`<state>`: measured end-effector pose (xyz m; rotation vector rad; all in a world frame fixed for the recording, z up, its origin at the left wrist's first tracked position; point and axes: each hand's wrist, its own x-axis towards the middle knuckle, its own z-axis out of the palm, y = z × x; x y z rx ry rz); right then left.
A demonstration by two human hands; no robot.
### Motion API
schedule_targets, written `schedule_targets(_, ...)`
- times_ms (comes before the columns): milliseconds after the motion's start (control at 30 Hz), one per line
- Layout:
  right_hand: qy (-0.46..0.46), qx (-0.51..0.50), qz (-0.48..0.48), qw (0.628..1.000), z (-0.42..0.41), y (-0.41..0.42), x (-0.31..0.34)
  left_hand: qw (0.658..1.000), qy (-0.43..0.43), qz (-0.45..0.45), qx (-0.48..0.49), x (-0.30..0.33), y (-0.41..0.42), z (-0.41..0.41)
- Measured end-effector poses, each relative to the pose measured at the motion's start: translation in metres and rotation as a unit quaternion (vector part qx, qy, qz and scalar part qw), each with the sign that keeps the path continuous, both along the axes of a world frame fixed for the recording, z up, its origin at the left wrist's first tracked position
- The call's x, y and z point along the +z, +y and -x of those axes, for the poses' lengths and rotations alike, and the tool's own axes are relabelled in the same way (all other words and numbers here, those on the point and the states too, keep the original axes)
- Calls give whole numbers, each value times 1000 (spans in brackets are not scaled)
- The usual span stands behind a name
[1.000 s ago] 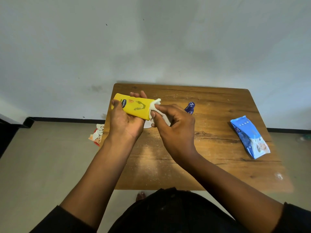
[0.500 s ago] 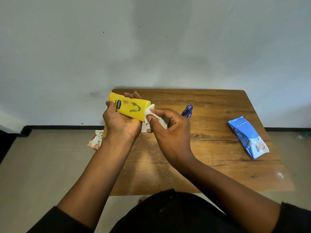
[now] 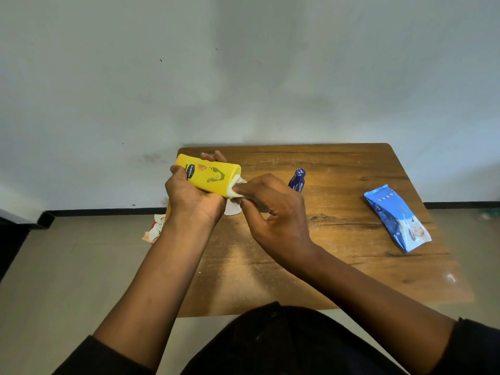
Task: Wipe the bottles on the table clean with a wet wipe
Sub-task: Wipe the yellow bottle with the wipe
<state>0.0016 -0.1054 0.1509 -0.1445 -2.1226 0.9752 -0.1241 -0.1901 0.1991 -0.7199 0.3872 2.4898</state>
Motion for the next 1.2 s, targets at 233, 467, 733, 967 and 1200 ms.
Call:
schedule_targets(233,-16,19,-73,997,-9,12,0,998,47,16,-24,8,3,-6)
schedule_targets(467,-16,-52,-19,998,-10,40,27,952,193,187,-146,6,2,-26)
schedule_targets(733,-99,108,-163,976,-16,24,13,909,276,264,-166,0,8,-44)
schedule_targets(967,-14,4,-109,994,17,42,43,898,318,220,-213,-14,17,-71)
schedule_targets(1200,-71,77,-186,977,-17,30,8,887,320,250,-220,-6,12,-49)
